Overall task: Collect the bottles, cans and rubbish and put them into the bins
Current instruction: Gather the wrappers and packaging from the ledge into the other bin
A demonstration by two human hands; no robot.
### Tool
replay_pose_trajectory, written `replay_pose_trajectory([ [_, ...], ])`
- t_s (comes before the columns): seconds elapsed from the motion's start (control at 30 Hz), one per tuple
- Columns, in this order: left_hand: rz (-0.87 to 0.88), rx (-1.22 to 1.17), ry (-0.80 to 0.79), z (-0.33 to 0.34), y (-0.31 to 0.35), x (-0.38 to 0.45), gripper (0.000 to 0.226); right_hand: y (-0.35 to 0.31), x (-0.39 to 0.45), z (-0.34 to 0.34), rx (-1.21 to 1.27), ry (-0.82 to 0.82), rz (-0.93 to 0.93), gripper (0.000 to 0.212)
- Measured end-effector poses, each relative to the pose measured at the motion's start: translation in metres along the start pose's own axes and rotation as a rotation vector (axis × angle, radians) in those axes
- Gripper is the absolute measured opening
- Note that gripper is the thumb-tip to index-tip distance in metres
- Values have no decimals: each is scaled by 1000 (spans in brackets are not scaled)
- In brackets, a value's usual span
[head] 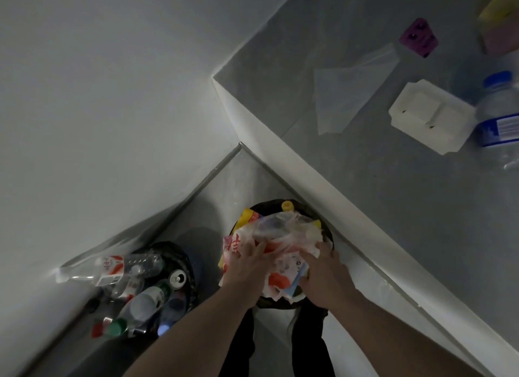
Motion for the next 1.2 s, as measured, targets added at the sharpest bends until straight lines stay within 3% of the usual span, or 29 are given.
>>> replay_pose_trajectory([
  [0.17,-5,56,-21,33,2,40,89,9,36,45,-1,-113,102,60],
  [0.3,-25,57,-60,53,-1,69,101,12,58,72,7,-166,110,78],
  [0.47,-39,67,-142,68,-4,96,79,14,83,91,13,-228,102,98],
  [0.63,-64,56,-226,74,-5,101,82,12,87,92,-24,-272,85,102],
  [0.7,-36,106,-232,68,-1,87,89,12,72,88,-54,-289,89,94],
  [0.83,8,24,-53,45,12,42,87,15,27,57,69,-108,131,54],
  [0.97,34,-73,56,24,18,6,82,15,-10,45,222,-55,198,66],
  [1.2,45,-49,-5,-1,15,-42,81,11,-53,34,431,-64,286,70],
])
Point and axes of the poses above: each hand's wrist, its own x-axis towards the middle knuckle, its own z-axis out of the palm, y = z × x, the point moved 8 cm from there along x, towards the middle knuckle, and after that the axes turned 3 degrees about -x, right-handed, at the moved point
